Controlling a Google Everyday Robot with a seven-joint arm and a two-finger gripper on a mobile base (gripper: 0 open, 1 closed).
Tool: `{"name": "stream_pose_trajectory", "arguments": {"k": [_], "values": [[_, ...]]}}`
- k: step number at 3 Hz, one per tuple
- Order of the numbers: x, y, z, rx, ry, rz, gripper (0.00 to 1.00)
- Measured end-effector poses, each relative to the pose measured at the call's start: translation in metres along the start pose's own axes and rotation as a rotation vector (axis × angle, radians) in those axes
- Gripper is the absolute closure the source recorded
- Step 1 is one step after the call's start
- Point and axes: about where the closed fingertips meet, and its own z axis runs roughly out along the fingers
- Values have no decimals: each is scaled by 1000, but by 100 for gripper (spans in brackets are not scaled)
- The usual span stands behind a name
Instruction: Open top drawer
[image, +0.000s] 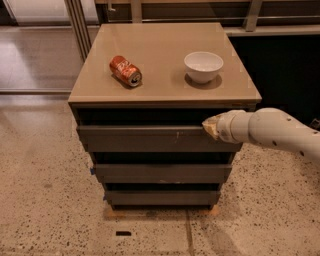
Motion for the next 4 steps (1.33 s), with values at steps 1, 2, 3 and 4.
{"name": "stream_pose_trajectory", "arguments": {"k": [1, 2, 3, 4], "values": [[0, 0, 0, 0, 0, 0, 100], [2, 0, 6, 37, -35, 18, 100], [5, 5, 13, 59, -68, 36, 100], [2, 4, 15, 69, -80, 41, 100]]}}
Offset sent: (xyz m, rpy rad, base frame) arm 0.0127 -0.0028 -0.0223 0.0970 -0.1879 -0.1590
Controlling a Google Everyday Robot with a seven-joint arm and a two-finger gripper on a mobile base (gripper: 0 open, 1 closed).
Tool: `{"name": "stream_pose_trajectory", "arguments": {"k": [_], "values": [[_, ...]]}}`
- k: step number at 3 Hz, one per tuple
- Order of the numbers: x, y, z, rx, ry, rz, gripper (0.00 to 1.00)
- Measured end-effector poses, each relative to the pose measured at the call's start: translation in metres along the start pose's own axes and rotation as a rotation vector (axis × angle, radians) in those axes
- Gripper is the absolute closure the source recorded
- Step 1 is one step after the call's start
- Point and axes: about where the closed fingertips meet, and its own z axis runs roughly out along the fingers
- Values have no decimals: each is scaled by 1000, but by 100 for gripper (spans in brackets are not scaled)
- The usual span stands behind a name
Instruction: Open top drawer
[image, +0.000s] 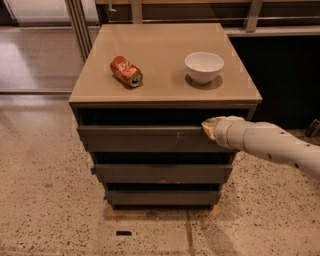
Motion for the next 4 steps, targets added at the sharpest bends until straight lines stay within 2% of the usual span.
{"name": "stream_pose_trajectory", "arguments": {"k": [1, 2, 3, 4], "values": [[-2, -1, 3, 11, -12, 5, 100], [-12, -9, 19, 55, -58, 19, 100], [-32, -25, 44, 134, -133, 40, 100], [-37, -29, 44, 152, -149, 39, 100]]}}
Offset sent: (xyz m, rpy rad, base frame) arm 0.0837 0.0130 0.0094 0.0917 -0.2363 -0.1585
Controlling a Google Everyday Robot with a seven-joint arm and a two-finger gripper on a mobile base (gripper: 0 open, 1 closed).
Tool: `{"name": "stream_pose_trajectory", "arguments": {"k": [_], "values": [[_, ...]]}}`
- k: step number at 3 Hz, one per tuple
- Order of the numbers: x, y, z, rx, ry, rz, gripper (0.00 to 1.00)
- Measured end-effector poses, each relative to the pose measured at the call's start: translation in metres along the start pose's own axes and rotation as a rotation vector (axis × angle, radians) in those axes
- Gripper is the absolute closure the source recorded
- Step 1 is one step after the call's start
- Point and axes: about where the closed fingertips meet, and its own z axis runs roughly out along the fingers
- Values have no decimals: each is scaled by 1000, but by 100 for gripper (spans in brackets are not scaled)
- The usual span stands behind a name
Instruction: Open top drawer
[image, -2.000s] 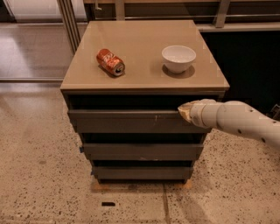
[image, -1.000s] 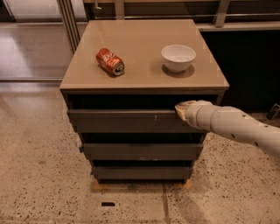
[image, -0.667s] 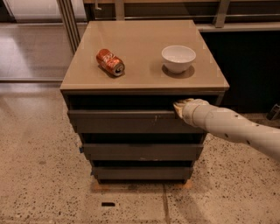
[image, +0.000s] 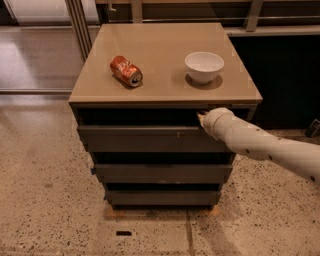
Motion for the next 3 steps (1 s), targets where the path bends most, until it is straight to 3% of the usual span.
{"name": "stream_pose_trajectory", "arguments": {"k": [1, 2, 3], "values": [[9, 3, 0, -16, 50, -4, 100], [35, 11, -7, -57, 160, -5, 100], [34, 11, -10, -64, 174, -8, 100]]}}
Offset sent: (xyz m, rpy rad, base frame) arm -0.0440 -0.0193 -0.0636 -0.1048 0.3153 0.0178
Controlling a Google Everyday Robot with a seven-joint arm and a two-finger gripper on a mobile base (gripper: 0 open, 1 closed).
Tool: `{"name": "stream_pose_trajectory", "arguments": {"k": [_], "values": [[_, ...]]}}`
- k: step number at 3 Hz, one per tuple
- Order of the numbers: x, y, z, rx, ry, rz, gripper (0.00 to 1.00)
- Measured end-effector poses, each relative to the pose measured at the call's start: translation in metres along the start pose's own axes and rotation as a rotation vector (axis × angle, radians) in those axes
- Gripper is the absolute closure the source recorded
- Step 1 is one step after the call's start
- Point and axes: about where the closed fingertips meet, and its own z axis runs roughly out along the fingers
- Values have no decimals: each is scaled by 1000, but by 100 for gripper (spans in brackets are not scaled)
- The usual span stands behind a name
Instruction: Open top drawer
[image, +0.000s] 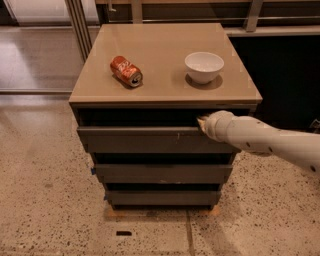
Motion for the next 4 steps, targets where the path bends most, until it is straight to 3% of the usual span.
{"name": "stream_pose_trajectory", "arguments": {"k": [1, 2, 3, 4], "values": [[-3, -1, -2, 0, 0, 0, 100], [7, -15, -23, -21, 28, -2, 100], [24, -28, -57, -86, 79, 30, 100], [34, -19, -65, -135, 119, 36, 100]]}}
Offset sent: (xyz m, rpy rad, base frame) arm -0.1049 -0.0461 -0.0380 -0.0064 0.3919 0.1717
